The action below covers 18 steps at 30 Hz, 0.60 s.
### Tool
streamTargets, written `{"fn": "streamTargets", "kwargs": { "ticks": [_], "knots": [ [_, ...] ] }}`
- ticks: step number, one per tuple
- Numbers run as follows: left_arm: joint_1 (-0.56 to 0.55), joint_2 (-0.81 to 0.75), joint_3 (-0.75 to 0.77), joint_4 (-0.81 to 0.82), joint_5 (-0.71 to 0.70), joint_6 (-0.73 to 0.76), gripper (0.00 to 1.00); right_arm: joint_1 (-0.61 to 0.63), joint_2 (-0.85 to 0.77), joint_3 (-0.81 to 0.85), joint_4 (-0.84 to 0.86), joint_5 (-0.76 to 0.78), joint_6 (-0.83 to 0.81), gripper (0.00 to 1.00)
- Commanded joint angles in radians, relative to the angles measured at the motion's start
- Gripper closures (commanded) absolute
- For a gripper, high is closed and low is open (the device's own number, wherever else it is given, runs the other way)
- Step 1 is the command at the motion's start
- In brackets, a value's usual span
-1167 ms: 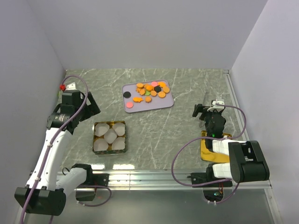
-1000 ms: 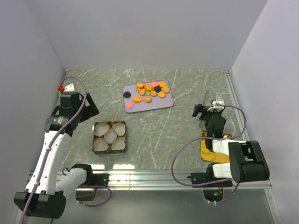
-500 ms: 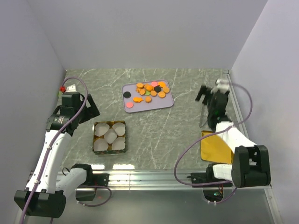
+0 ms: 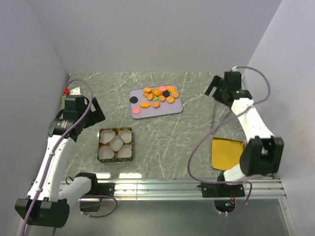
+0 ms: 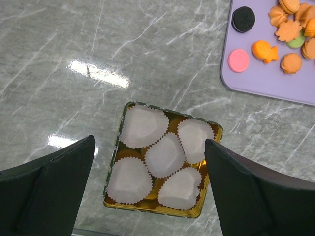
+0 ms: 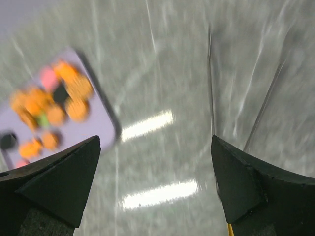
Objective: Pack the cookies
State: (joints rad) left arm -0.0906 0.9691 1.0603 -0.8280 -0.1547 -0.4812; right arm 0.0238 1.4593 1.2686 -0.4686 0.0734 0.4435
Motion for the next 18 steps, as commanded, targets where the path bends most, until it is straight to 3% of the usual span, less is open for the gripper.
{"fn": "streamTargets", "kwargs": {
  "ticks": [1, 14, 18],
  "knots": [
    [-0.008, -0.039, -0.009, 0.044, 0.024, 0.023, 0.01, -0.005, 0.126, 0.066, -0.315, -0.124, 0.011, 0.01],
    [-0.054, -0.027, -0.005, 0.036, -0.003, 0.024, 0.0, -0.019, 0.266, 0.061, -0.426, -0.015, 0.084, 0.02],
    [-0.054, -0.013, -0.01, 0.038, -0.008, 0.018, 0.0, -0.111, 0.286, 0.058, -0.426, -0.023, 0.096, 0.02]
  ]
}}
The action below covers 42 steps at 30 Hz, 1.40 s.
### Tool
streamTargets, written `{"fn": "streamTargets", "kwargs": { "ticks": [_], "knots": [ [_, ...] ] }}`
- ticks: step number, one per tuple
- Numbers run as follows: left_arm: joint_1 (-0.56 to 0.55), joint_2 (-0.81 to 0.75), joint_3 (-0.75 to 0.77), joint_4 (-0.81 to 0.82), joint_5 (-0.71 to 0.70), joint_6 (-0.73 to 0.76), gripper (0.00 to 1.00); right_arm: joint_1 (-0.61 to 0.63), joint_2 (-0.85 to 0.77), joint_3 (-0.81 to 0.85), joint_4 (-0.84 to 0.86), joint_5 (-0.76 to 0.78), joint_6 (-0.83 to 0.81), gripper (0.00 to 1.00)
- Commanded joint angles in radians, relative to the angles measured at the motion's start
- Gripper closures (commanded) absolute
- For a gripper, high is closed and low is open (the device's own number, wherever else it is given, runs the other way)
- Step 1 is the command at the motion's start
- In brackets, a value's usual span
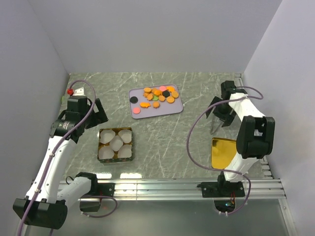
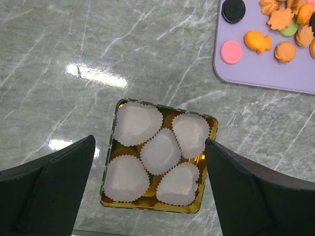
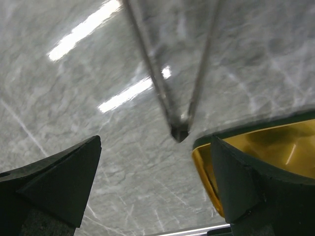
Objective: Pack the cookies
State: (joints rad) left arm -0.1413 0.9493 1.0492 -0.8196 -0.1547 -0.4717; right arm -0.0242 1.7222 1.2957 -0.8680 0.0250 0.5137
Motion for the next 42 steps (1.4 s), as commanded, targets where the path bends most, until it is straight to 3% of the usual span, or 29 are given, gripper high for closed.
{"fn": "streamTargets", "kwargs": {
  "ticks": [1, 11, 27, 36, 42],
  "knots": [
    [-0.003, 0.014, -0.002, 0.024, -0.005, 0.005, 0.0, -0.081, 0.028, 0.036, -0.022, 0.007, 0.025, 0.02],
    [-0.003, 0.002, -0.02, 0.033, -0.022, -0.021, 0.01, -0.135, 0.155, 0.125, 0.024, -0.089, -0.004, 0.04],
    [-0.003, -0.023, -0.052, 0.01, -0.029, -0.065, 0.0, -0.138, 0.326, 0.258, -0.003, -0.027, -0.035, 0.06],
    [-0.001, -0.033, -0.051, -0.003, -0.022, -0.074, 0.0, -0.126, 0.344, 0.217, 0.026, 0.001, -0.064, 0.18],
    [-0.003, -0.04, -0.049, -0.006, -0.02, -0.074, 0.0, -0.12, 0.347, 0.186, 0.044, 0.0, -0.083, 0.34]
  ]
}}
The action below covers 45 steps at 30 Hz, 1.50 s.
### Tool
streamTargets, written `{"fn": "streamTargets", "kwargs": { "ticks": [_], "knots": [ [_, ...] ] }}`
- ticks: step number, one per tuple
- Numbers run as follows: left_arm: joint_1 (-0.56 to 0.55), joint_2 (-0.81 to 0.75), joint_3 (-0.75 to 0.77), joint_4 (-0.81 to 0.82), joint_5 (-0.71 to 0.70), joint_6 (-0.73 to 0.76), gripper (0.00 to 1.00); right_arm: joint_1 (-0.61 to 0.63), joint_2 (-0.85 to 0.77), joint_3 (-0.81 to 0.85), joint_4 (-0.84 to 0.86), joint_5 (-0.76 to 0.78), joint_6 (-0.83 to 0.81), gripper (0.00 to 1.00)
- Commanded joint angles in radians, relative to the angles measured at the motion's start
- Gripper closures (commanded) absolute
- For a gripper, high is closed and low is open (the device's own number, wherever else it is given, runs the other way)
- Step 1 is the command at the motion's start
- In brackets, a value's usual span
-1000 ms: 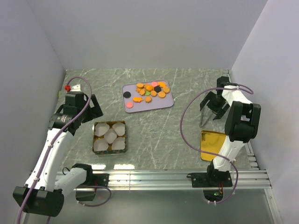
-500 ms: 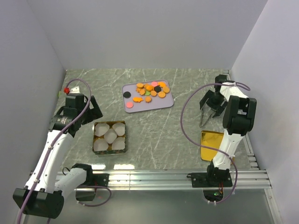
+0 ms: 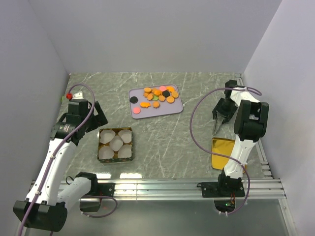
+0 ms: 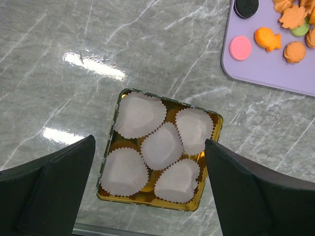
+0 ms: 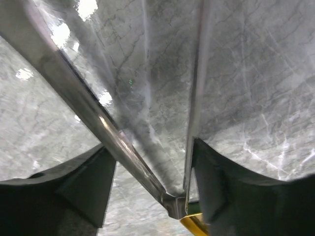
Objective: Pack the cookies
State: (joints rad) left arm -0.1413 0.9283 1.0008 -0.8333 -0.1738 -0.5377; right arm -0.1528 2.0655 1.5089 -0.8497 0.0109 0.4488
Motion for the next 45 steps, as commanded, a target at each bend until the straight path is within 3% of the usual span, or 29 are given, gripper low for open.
{"fn": "streamTargets", "kwargs": {
  "ticks": [1, 7, 14, 27, 34, 45],
  "knots": [
    [-0.003, -0.017, -0.001, 0.008, -0.001, -0.008, 0.01, 0.01, 0.002, -0.033, 0.031, 0.008, -0.019, 0.38],
    [-0.003, -0.017, -0.001, 0.008, 0.003, -0.007, 0.01, 0.029, 0.001, -0.053, 0.032, 0.008, -0.044, 0.37],
    [-0.003, -0.023, -0.004, 0.016, 0.007, -0.005, 0.02, 0.058, -0.024, -0.07, 0.029, 0.02, -0.076, 0.28],
    [-0.003, -0.036, -0.008, 0.023, 0.011, -0.004, 0.03, 0.064, -0.048, -0.171, 0.081, 0.008, -0.101, 0.25],
    [-0.001, -0.036, -0.008, 0.028, 0.014, -0.004, 0.03, 0.071, -0.068, -0.179, 0.072, -0.006, -0.113, 0.44],
    [-0.003, -0.063, 0.002, 0.019, 0.054, -0.004, 0.02, 0.223, -0.22, 0.103, -0.176, -0.006, -0.117, 0.44]
  ]
}}
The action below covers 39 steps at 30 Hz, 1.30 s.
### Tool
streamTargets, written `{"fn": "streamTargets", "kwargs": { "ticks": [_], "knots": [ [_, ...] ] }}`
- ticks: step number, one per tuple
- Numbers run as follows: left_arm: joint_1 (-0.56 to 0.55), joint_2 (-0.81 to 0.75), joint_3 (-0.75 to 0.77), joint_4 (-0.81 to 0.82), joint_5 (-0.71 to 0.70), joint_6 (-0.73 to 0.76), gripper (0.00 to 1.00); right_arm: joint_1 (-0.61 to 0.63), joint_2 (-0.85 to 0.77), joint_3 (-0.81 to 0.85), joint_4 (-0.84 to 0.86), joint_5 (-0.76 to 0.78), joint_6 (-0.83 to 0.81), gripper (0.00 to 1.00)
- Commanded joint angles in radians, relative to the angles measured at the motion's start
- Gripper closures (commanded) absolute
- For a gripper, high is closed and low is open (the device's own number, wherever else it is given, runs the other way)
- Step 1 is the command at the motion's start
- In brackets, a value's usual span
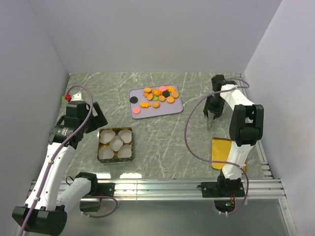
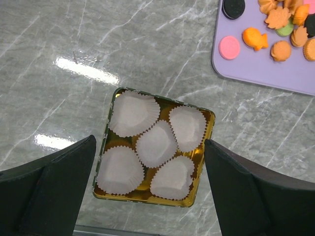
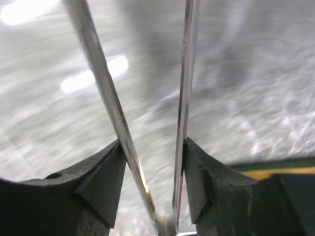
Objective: Pack the cookies
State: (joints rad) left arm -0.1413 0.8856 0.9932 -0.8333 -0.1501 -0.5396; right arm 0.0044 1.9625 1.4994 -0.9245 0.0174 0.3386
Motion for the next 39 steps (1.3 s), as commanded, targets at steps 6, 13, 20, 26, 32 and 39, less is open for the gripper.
{"fn": "streamTargets", "kwargs": {
  "ticks": [6, 13, 20, 26, 32, 39],
  "knots": [
    [-0.001, -0.013, 0.03, 0.025, 0.043, 0.013, 0.03, 0.169, -0.172, 0.153, -0.169, -0.039, 0.036, 0.43],
    [-0.001, -0.031, 0.024, 0.025, 0.046, 0.032, 0.01, 0.229, -0.255, 0.111, -0.188, -0.059, 0.069, 0.43],
    [-0.001, -0.045, 0.028, 0.01, 0.003, 0.029, 0.01, 0.289, -0.301, 0.163, -0.241, -0.056, 0.08, 0.43],
    [-0.003, -0.053, 0.005, 0.026, 0.001, 0.021, 0.01, 0.376, -0.3, 0.22, -0.247, -0.054, 0.092, 0.43],
    [-0.003, -0.04, -0.004, 0.051, 0.023, 0.032, 0.0, 0.45, -0.209, 0.332, -0.27, -0.019, 0.091, 0.43],
    [-0.003, -0.031, -0.018, 0.079, 0.04, 0.036, 0.0, 0.473, -0.029, 0.523, -0.304, 0.053, 0.085, 0.43]
  ]
}}
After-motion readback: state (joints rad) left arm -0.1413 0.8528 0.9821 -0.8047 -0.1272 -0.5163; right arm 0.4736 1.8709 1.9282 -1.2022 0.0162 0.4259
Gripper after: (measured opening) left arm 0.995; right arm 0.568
